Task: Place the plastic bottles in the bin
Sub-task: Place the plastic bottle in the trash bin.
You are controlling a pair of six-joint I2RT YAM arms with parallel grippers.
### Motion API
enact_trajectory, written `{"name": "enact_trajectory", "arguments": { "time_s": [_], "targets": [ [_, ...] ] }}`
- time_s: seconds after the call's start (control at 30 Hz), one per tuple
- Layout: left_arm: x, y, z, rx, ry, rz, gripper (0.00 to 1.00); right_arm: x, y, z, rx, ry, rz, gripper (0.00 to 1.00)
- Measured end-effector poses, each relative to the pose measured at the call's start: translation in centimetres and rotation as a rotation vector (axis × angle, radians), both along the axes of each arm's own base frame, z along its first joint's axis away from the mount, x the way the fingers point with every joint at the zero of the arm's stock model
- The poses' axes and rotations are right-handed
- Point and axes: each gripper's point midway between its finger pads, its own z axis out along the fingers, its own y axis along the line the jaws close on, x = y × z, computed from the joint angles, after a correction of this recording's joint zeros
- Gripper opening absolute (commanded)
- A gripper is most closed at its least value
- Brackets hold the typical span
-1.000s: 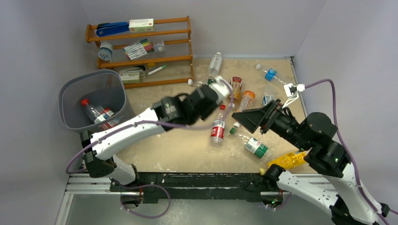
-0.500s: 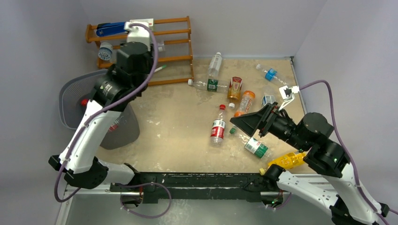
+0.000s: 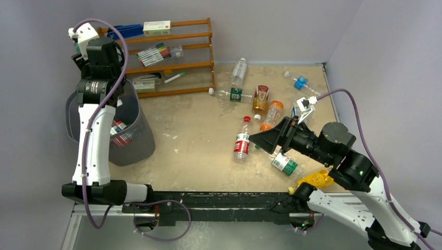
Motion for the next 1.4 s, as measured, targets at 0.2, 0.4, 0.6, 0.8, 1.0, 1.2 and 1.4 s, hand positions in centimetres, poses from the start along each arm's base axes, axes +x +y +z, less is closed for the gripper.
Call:
{"name": "enact_trajectory", "arguments": {
  "time_s": [0.2,0.4,0.6,0.8,1.0,1.2,1.4],
  "targets": [
    [0.4,1.5,-5.2,-0.069,0.101,0.034,0.83,0.1,0.4,-1.9,-0.028,0.030,0.013,1.00],
    [0.6,0.5,-6.5,-0.123,0.108,-0.005,0.84,0.7,1.2,-3.7,-0.057,0.059,0.018,1.00],
    [0.2,-0.5,-6.0,-0.152,0.086,-0.065,0.84,3.1,2.6,-7.5,-0.168,0.150,-0.027,1.00],
    [0.2,-2.6,-5.9,-0.218,0.075,-0.177,0.85,6.2,3.7,-14.8,-0.369,0.288,-0.102,1.00],
    [-0.3,-10.2,-5.6,-0.344,0.063,-0.429,0.85,7.5,3.6,-22.0,-0.559,0.406,-0.145,1.00],
    [-2.1,-18.8,-5.7,-0.459,0.076,-0.684,0.86,7.2,2.6,-26.9,-0.671,0.481,-0.162,1.00],
    [-2.9,-20.6,-9.3,-0.534,0.155,-0.708,0.86,7.1,2.6,-29.9,-0.699,0.514,-0.161,0.99]
  ]
}}
